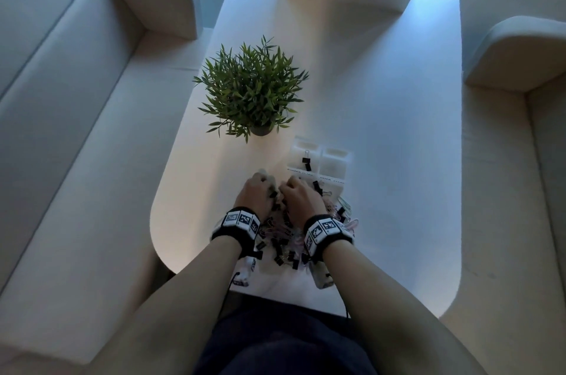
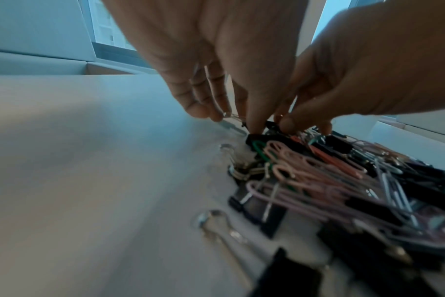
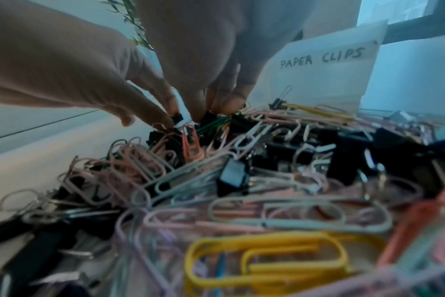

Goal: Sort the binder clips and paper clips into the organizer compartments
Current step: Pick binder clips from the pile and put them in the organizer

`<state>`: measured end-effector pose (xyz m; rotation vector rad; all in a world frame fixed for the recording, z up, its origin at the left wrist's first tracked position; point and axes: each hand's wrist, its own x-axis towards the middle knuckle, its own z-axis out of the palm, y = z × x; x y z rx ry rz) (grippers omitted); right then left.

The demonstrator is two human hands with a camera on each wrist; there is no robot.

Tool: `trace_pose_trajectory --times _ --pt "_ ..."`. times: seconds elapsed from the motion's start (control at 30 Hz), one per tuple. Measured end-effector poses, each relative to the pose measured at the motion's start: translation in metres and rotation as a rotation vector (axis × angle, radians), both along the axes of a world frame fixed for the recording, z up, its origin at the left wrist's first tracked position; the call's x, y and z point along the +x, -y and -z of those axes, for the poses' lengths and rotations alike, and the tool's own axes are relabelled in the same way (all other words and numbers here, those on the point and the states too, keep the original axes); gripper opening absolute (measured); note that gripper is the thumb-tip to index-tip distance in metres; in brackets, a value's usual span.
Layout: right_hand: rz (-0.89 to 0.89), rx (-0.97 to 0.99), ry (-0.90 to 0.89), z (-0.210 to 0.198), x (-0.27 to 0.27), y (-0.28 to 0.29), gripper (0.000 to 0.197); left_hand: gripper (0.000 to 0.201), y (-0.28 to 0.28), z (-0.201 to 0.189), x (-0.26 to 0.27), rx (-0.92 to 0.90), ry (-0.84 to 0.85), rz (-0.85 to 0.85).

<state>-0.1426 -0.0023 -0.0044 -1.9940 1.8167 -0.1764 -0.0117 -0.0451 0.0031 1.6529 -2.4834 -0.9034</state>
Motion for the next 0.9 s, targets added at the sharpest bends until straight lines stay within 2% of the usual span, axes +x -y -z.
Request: trace_pose_trajectory --times 0.07,0.17,0.27,0.33,0.37,0.47,0.53,0.6,0.73,0.8,0.9 --pt "0.022 -0.019 0.023 0.001 -0.002 -0.001 0.019 0.013 0.002 -0.002 0.003 0.022 -0.022 -0.025" --pt "0.058 -0.044 0.080 -0.004 -0.006 -0.008 0.009 0.014 -0.001 -0.004 0.012 0.064 -0.162 -0.195" --pt "0.183 -0.035 0.179 -0.005 -0.012 -0.012 0.014 0.017 -0.002 -0.003 0.015 0.173 -0.252 -0.311" --pt "0.243 -0.038 0.238 -0.006 -0.017 -0.015 0.013 0.010 0.000 -0.006 0.011 0.230 -0.293 -0.341" --pt "0.252 -0.032 0.260 -0.007 -0.019 -0.016 0.012 0.002 0.001 -0.008 0.009 0.245 -0.308 -0.333" --pt "0.221 -0.025 0.284 -0.008 -0.025 -0.019 0.015 0.012 0.002 -0.011 0.000 0.259 -0.306 -0.238" --pt "0.208 -0.049 0.295 -0.005 -0.028 -0.020 0.012 0.004 0.001 -0.010 -0.003 0.272 -0.224 -0.139" --pt "0.202 -0.100 0.273 -0.002 -0.029 -0.017 0.011 0.017 0.001 -0.003 -0.001 0.235 -0.140 -0.030" --pt "0.034 -0.061 0.119 -0.002 -0.022 -0.009 0.044 0.025 -0.001 0.005 0.006 0.189 -0.092 0.090" --pt "-0.053 0.009 0.049 -0.002 -0.018 -0.007 0.046 0.021 0.000 0.009 0.008 0.171 -0.099 0.112" --pt "-0.069 0.065 0.035 -0.005 -0.016 -0.004 0.041 0.017 0.002 0.015 0.011 0.129 -0.103 0.118"
